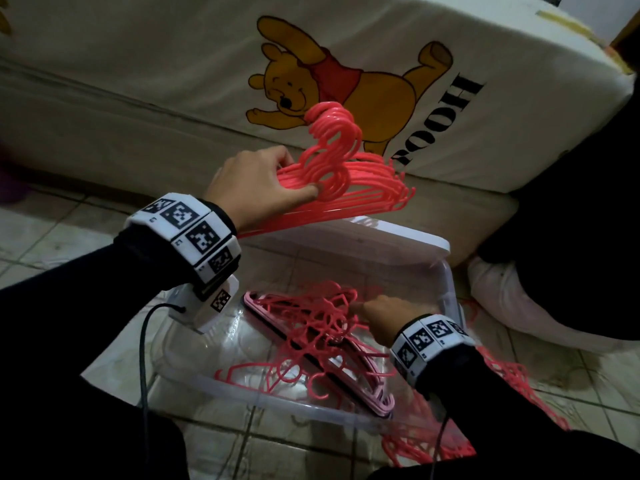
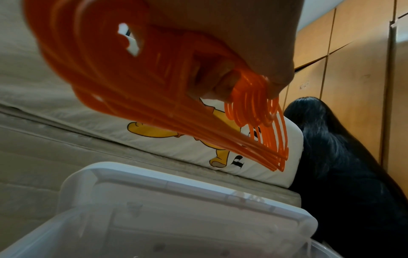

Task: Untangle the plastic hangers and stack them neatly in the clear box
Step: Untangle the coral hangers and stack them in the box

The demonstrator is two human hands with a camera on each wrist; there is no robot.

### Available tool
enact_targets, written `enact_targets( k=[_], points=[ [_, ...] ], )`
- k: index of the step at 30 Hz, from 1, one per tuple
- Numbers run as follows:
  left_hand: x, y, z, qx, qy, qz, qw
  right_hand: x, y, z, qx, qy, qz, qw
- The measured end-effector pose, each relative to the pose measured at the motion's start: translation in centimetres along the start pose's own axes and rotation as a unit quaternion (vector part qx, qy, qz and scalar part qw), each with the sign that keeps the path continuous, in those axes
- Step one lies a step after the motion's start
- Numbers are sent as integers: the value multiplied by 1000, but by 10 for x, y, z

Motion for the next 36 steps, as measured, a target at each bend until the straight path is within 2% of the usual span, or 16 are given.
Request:
enact_targets(
  k=[8,13,16,19,23,26,36],
  points=[
    [-4,1,2,-4,11,-4,1000,14,11,2,-14,71,-76,995],
    [-5,1,2,-5,16,3,1000,32,10,2,35,-21,-169,985],
    [-5,1,3,-5,16,6,1000,42,9,2,56,-36,-183,981],
    [-6,0,3,-8,20,6,1000,47,8,0,70,-3,-176,982],
    [-8,-2,2,-15,13,10,1000,44,7,-3,41,23,-157,986],
    [-9,-3,0,-21,14,12,1000,43,6,-2,18,19,-181,983],
    [-10,-4,-1,-22,23,25,999,66,3,-1,6,-120,-227,966]
  ],
)
Point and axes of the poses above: each hand's wrist, its own y-axis towards the middle knuckle, its own x-axis out of the back of the hand, z = x × y, the point moved 2 cm from there along y, towards the middle knuckle, and after that the axes turned 11 degrees about -z, right-handed, at the moved point
